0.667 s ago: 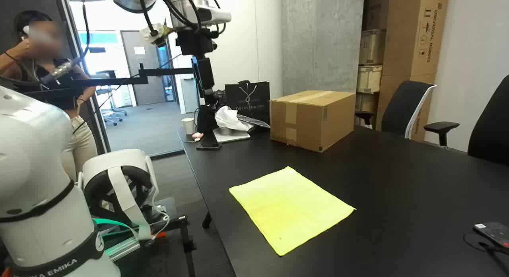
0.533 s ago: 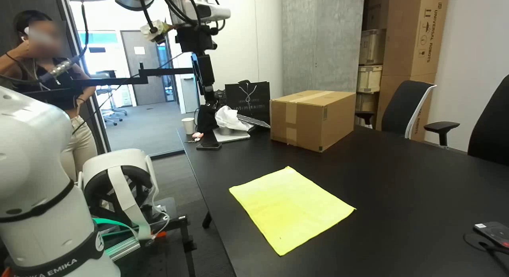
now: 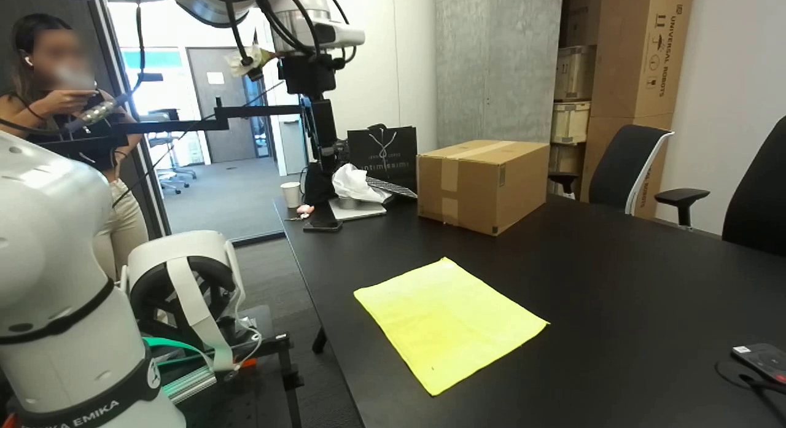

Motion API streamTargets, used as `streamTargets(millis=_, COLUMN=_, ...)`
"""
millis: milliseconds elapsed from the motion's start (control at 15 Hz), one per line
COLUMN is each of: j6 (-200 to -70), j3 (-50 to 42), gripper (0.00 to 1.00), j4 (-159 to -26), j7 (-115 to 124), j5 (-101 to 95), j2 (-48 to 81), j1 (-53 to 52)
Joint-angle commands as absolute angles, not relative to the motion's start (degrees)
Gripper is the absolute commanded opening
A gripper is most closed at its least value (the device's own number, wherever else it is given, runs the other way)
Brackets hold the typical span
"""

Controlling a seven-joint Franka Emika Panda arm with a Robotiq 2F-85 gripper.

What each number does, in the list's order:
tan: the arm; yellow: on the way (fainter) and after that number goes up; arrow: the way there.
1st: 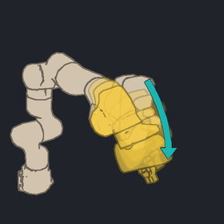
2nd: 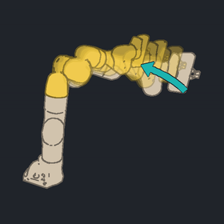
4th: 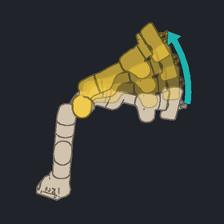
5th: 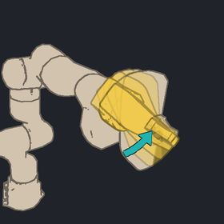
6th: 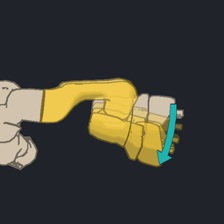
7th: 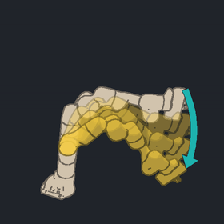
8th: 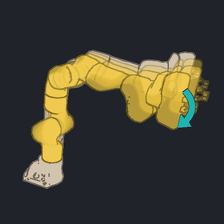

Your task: Fold the yellow cloth on the table

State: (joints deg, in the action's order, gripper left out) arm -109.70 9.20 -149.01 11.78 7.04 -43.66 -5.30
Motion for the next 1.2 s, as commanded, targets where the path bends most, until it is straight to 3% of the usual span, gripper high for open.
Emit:
streamTargets(millis=0, j6=-115.1, j3=7.9, gripper=1.0, j4=-148.5, j7=9.0, j5=6.0, j2=-38.0, j1=-4.2)
streamTargets(millis=1133, j6=-153.6, j3=2.5, gripper=1.0, j4=-151.3, j7=0.9, j5=13.1, j2=-0.6, j1=-3.8)
